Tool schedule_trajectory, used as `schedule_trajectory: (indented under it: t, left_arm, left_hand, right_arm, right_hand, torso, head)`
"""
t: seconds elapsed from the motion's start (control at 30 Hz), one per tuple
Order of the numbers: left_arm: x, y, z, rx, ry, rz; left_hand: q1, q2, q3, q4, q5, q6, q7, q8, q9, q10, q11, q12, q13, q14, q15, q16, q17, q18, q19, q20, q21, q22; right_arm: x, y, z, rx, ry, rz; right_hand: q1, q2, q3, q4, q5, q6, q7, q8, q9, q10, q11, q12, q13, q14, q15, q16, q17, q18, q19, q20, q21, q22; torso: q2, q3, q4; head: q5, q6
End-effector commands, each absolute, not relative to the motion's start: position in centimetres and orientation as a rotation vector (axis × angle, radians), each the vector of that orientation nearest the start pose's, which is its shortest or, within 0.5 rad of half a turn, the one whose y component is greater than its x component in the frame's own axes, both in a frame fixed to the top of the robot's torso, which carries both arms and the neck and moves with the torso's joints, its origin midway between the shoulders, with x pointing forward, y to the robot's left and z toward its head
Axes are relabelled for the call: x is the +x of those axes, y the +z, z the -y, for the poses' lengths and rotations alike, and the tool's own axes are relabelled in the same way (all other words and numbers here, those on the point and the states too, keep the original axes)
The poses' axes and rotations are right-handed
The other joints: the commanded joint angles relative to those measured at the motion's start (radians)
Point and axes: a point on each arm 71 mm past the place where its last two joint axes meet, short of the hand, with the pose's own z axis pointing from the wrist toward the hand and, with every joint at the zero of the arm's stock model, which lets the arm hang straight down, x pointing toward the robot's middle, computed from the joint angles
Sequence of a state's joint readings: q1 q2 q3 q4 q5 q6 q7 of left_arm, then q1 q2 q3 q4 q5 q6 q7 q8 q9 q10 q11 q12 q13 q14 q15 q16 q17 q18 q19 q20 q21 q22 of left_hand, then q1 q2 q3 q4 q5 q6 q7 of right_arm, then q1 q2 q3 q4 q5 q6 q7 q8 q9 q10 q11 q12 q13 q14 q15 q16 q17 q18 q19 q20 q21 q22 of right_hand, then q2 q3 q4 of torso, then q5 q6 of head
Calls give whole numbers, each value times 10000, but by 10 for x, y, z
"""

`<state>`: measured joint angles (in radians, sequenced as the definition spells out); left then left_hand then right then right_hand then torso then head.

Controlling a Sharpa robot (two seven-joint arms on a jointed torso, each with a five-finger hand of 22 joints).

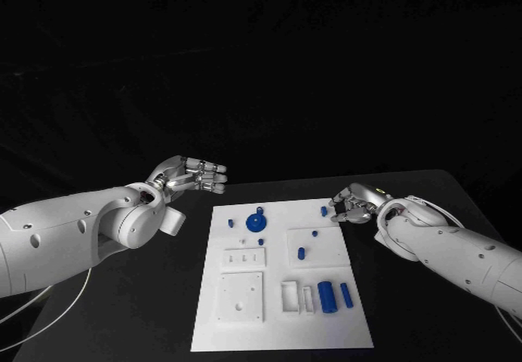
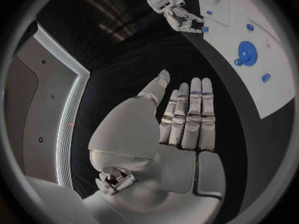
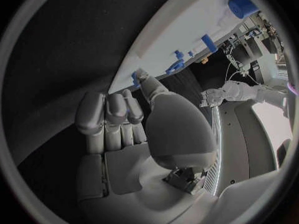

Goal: Assemble the parts on the task board

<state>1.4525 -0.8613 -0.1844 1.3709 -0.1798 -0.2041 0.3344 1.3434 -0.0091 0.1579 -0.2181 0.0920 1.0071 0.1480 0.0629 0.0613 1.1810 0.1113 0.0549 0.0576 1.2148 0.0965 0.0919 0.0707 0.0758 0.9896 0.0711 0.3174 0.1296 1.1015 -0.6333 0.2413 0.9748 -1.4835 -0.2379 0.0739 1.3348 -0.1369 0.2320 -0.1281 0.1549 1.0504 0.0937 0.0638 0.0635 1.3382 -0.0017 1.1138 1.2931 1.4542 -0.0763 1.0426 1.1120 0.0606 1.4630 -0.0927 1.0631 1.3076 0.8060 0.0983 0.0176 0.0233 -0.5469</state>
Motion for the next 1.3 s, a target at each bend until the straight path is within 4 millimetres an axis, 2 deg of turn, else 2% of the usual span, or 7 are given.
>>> schedule_trajectory:
  t: [0.03, 0.13, 0.3, 0.5, 1.0, 1.3]
  left_arm:
    - [535, -109, -260, -7713, -13751, -14665]
    - [535, -109, -260, -7707, -13750, -14688]
    - [535, -109, -260, -7708, -13743, -14704]
    - [535, -109, -259, -7702, -13754, -14718]
    - [535, -109, -259, -7709, -13750, -14744]
    - [536, -110, -258, -7714, -13748, -14769]
  left_hand:
    - [30, -15, 13, -57, 43, -35, 6, 22, 16, 12, -9, 31, 8, 37, -51, -45, -11, -169, -65, 15, 31, 16]
    - [2, 13, 20, -88, 46, -39, 9, 20, 15, 6, -6, 31, 9, 34, -48, -48, -11, -167, -129, 18, 117, 80]
    - [2, 13, 20, -88, 46, -39, 9, 20, 15, 6, -6, 31, 9, 34, -48, -48, -11, -167, -129, 18, 117, 80]
    - [-9, 26, 18, -89, 47, -41, 8, 20, 15, 5, -8, 32, 9, 28, -46, -48, -10, -165, -164, 21, 159, 112]
    - [-30, 36, 10, -64, 47, -49, 10, 20, 16, -1, -5, 31, 9, 28, -45, -44, -10, -164, -190, 26, 188, 134]
    - [-36, 38, 6, -49, 46, -58, 12, 19, 15, -4, -6, 31, 9, 26, -45, -43, -9, -163, -196, 27, 194, 138]
  right_arm:
    - [577, -188, 260, 38, 5486, -16087]
    - [577, -189, 256, 54, 5512, -16023]
    - [579, -190, 254, 149, 5449, -15946]
    - [581, -192, 252, 225, 5407, -15898]
    - [585, -197, 249, 375, 5382, -15884]
    - [587, -199, 249, 433, 5355, -15894]
  right_hand:
    - [-41, 49, -25, -44, 8, -51, 31, -21, -10, 8, -2, -16, -7, 5, 7, -1, 13, 20, 226, -19, 25, 1394]
    - [-67, 76, -25, -45, -27, -45, 34, -18, -9, 15, 0, -5, -2, 8, 5, 3, 21, 22, 229, -19, 35, 1396]
    - [-100, 85, -7, -34, -51, -16, 54, -19, -9, 23, 18, 16, 11, 11, 24, 7, 27, 23, 229, -6, 42, 1398]
    - [-129, 91, 35, -10, -80, -54, 64, -21, -10, 19, 21, 22, 16, 8, 24, 1, 27, 31, 226, -2, 38, 1396]
    - [-137, 144, 124, 1, -76, -50, 78, -21, -10, 3, 31, 11, 10, 9, 33, 5, 36, 42, 223, 10, 34, 1394]
    - [-242, 261, 728, -302, -292, 59, 56, -22, -11, 2, 12, 31, 22, 8, 23, -1, 44, 33, 219, 1, 60, 1399]
  torso:
    - [9, 5, 8]
    - [1, -29, 38]
    - [6, -26, 40]
    - [10, -40, 39]
    - [-3, -45, 25]
    - [-7, -41, 19]
  head:
    - [-2, 5]
    - [-42, -29]
    - [-1, -49]
    - [27, -56]
    - [69, -4]
    - [78, 16]
